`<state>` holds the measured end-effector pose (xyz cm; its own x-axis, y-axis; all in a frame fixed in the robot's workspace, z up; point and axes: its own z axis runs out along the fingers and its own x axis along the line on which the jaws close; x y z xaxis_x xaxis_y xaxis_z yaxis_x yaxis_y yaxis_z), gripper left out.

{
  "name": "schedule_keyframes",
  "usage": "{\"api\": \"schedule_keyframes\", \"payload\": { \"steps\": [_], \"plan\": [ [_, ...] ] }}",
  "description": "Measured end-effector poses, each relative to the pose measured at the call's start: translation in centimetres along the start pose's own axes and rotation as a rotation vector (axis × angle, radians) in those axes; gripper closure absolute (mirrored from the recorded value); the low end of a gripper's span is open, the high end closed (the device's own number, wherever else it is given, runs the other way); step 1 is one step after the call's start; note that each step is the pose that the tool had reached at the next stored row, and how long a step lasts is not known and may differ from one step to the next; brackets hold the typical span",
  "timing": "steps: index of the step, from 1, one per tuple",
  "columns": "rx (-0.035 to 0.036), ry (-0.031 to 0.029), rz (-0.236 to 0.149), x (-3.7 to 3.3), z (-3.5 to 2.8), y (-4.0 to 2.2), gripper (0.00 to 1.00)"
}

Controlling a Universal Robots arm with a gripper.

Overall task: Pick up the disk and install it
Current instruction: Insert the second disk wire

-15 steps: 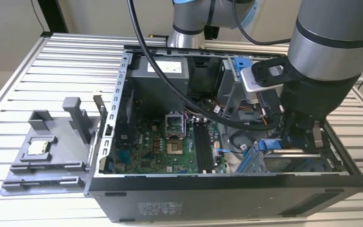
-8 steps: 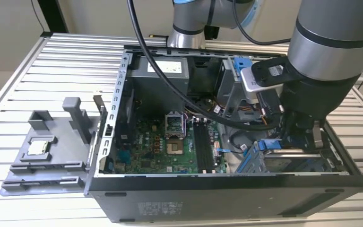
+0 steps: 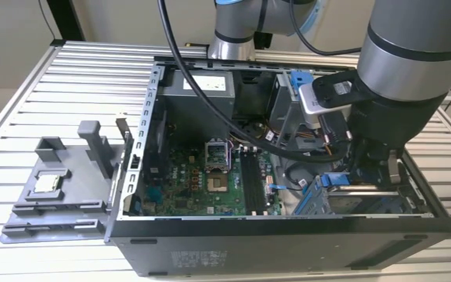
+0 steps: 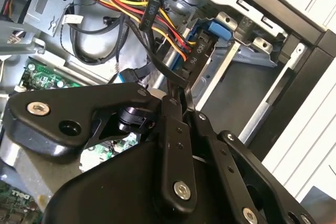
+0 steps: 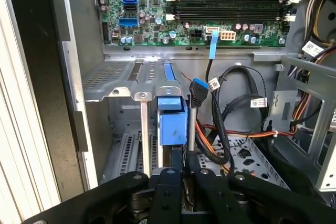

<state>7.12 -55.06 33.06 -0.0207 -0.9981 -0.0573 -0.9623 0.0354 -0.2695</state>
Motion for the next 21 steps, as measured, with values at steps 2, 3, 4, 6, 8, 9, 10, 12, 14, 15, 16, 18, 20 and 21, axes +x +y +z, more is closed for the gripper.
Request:
{"api": "schedule_keyframes", "payload": {
  "steps": [2,3,4,6,8,9,10,12,14,15,16,18,20,21],
  "plan": [
    [0.0007,0.0030,0.011,0.00,0.02,-0.01,1.00],
    [0.0011,0.0055,0.019,0.00,0.02,-0.01,1.00],
    [0.0016,0.0077,0.027,0.00,0.03,-0.02,1.00],
    [0.0024,0.0115,0.041,0.01,0.04,-0.01,1.00],
    [0.0027,0.0129,0.045,0.01,0.04,-0.01,1.00],
    [0.0030,0.0131,0.047,0.00,0.05,-0.01,1.00],
    [0.0034,0.0134,0.048,0.01,0.06,0.00,1.00],
    [0.0041,0.0138,0.051,0.01,0.07,0.00,1.00],
    [0.0044,0.0141,0.052,-0.03,0.08,0.01,1.00],
    [0.0044,0.0144,0.053,-0.06,0.08,0.00,1.00],
    [0.0045,0.0147,0.054,-0.08,0.08,0.01,1.00],
    [0.0048,0.0151,0.056,-0.12,0.09,0.01,1.00],
    [0.0048,0.0154,0.056,-0.12,0.09,0.01,1.00],
    [0.0051,0.0153,0.056,-0.12,0.10,0.01,1.00]
  ]
}}
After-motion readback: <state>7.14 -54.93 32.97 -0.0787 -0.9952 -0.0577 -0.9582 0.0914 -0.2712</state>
